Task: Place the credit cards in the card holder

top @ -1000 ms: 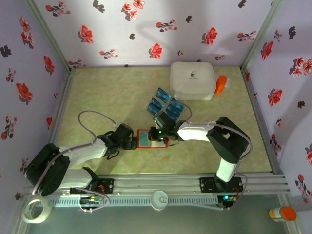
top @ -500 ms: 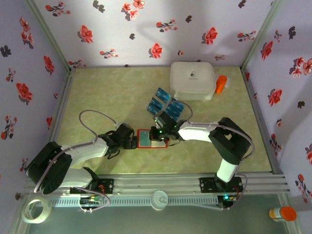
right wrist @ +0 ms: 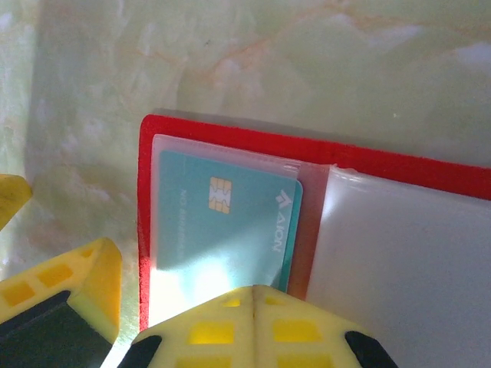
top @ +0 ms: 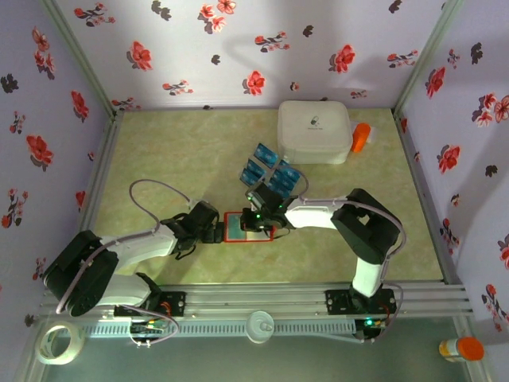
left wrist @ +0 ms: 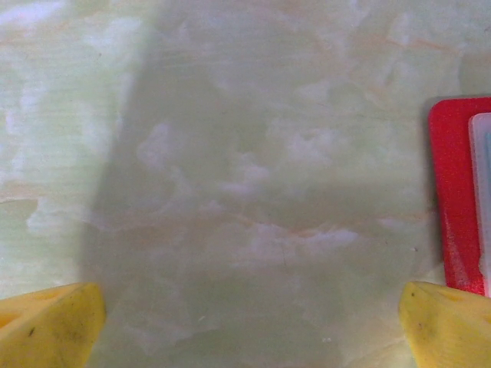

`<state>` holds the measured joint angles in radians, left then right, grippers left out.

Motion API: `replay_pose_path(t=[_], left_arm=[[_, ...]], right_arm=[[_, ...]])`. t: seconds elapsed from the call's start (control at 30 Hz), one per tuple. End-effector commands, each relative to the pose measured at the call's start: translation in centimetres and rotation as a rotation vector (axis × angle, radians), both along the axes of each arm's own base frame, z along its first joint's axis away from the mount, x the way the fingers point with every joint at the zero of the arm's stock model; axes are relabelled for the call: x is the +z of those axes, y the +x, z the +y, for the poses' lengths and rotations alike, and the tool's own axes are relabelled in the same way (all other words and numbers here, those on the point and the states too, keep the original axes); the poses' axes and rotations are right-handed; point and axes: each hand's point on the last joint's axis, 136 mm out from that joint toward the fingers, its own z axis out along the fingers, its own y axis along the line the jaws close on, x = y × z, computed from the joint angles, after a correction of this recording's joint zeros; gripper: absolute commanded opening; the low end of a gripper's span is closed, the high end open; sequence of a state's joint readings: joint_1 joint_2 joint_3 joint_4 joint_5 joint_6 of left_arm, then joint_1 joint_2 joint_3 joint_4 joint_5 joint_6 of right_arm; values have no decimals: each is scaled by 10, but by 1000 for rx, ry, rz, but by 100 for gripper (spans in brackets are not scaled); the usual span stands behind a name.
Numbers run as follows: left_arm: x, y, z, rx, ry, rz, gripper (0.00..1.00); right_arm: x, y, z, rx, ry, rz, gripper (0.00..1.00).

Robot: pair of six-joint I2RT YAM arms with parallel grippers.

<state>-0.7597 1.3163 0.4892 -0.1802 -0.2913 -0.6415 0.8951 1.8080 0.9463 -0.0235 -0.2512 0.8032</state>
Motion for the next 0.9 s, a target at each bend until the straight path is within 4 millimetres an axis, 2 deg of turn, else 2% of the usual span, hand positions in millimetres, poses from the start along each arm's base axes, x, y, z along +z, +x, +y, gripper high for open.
replay_pose_path(t=[0.0,0.27,0.4,0.63,0.87], left_arm=[[-13,-5,-3,-3,-23,41,100],[-9,-4,1,17,-32,34,100],[2,-2,6,43,-51,20,100],[35,2,4,52,-109,-23,100],[63,7,-14,50,-215,-48,100]], right_arm=[[2,-4,9,23,11,4,0],[30,1,7,17,34,-46,0],[46,4,0,10,32,-81,0],[67,19,-31,-40,-1,-160,2],[65,35,-69,-99,-17,-160,3]])
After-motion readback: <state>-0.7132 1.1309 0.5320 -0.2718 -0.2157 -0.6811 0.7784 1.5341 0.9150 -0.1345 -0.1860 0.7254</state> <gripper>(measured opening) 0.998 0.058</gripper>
